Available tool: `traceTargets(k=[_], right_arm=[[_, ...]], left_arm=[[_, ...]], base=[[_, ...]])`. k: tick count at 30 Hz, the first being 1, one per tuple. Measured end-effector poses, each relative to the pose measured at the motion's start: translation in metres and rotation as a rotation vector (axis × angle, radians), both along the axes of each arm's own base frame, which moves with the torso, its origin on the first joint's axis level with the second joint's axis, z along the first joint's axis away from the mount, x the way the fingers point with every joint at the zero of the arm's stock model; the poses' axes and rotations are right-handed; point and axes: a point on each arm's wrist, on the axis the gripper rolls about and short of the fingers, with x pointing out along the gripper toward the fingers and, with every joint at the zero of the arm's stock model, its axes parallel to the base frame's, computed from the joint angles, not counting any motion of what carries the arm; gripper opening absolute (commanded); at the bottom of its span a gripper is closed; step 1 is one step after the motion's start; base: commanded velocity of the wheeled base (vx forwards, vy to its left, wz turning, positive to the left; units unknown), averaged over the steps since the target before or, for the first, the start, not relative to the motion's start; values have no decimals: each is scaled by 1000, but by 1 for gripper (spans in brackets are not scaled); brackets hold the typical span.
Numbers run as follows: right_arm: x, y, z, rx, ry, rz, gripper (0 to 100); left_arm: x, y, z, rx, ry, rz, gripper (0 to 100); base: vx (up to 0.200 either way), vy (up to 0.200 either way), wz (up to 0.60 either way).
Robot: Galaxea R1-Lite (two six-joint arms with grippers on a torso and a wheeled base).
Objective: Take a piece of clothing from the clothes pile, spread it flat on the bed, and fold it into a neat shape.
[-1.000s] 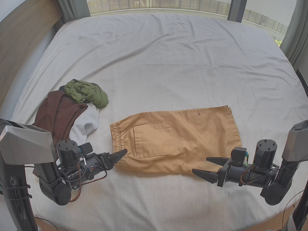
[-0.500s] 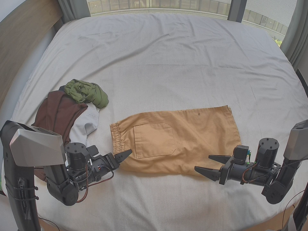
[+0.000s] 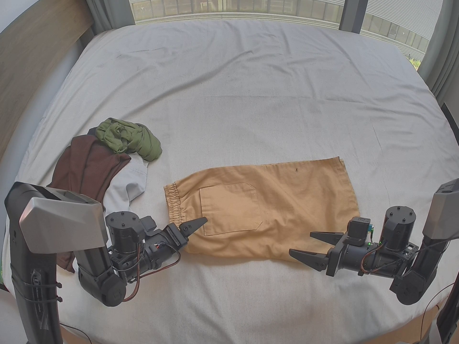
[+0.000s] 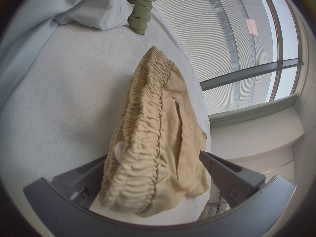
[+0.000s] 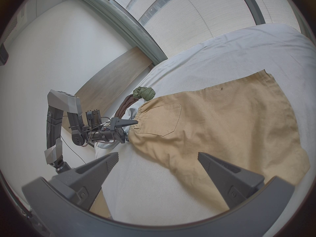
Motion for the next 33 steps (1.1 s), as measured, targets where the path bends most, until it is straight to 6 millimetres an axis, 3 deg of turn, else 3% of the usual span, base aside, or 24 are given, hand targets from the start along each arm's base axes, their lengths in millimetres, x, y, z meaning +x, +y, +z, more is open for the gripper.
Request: traceTargets(k=[13,21,22,33], right_arm=[[0,0,0,-2,0,-1,100],[-1,0,0,-2,0,1,100],[-1,0,0,-3,0,0,100],[-1,0,0,-4,-1,-1,100]], left_arm=[[6,0,20,-69,-39,49,100],[9,-1,20,-73,-47,49,100],[9,-1,20,-73,-47,50,0],[5,0,13,-43,-27,54,0]], base=[[0,0,0],[0,0,0],[0,0,0],[0,0,0]])
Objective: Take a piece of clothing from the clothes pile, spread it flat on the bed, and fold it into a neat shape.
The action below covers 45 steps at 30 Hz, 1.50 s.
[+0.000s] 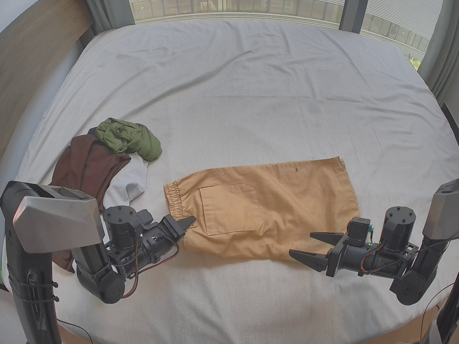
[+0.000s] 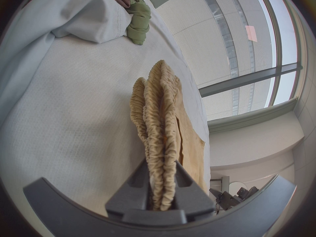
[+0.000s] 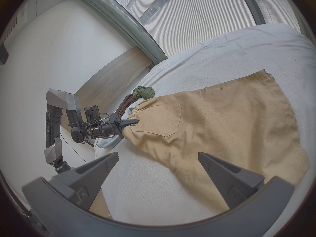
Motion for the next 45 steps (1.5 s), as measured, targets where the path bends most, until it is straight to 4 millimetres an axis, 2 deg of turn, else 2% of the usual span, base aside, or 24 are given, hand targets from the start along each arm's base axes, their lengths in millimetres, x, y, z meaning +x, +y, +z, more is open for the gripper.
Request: traceTargets(k=[13,26,31,36,45], right_arm=[[1,-2,0,-10,-10,-3,100],[0,-1,-3,-15,-3,1,100],[0,0,-4,-18,2,3,100],[1,1,-5,-19,6,5,100],[1,-1,-5,-17,7,-2,100]], left_arm=[[-41,22,-5,194,29,-41,0],[-51,69,18,197,2,35,0],[-59,79,22,197,5,52,0],[-59,75,27,195,-19,39,0],[-55,33,39,175,-115,-93,0]], base=[[0,0,0],[0,0,0],[0,0,0],[0,0,0],[0,0,0]])
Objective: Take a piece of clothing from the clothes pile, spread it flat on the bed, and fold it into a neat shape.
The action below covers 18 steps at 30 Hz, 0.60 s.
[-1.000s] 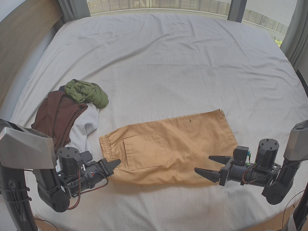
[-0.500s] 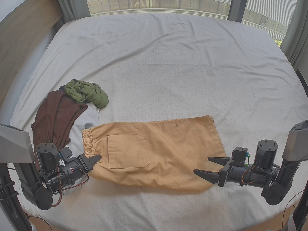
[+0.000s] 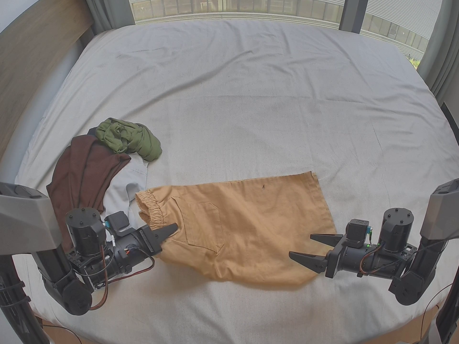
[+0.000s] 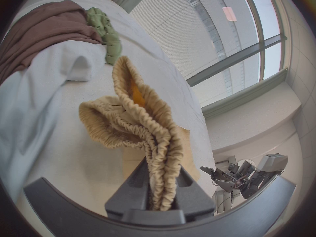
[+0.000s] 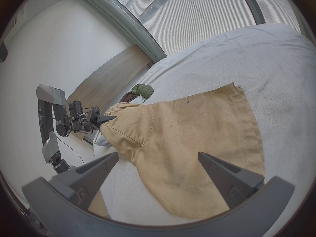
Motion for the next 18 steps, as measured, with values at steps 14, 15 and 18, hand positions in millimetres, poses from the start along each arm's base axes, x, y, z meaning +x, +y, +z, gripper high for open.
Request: traceTargets(k=[14,15,18], right_arm=[[7,-15,10,3,-57,-52,100],[7,-17,12,6,-62,-55,100],[9,-23,18,18,-82,-59,100]], left_arm=[[3,-54,19,-43,-123,-117,0],[2,-57,20,-46,-127,-124,0],[2,-65,23,-56,-144,-144,0]], base=[[0,0,0],[0,0,0],[0,0,0]])
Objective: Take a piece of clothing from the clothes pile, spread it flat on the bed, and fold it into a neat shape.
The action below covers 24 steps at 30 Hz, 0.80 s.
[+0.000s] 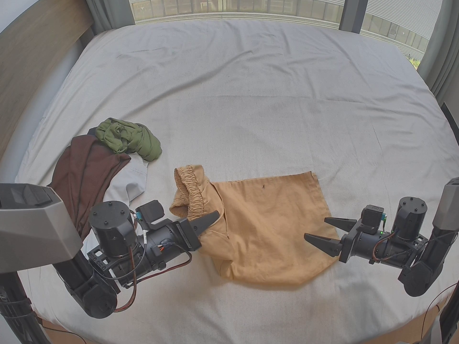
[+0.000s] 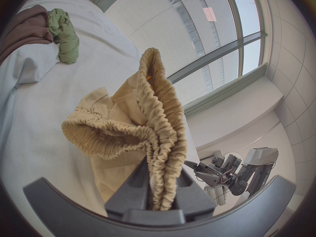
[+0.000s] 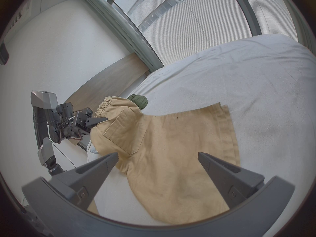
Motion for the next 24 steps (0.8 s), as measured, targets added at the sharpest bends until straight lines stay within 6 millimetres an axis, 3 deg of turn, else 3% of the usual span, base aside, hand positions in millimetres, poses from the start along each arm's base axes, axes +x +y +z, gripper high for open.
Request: traceTargets(k=[12,24], right_arm=[[4,-15,19,32,-71,-33,100],[8,-28,36,78,-118,-70,100]], left_arm=[[5,-24,11,-47,-57,-54,0],[7,-47,10,-61,-74,-95,0]], base=[[0,0,0],[0,0,0]])
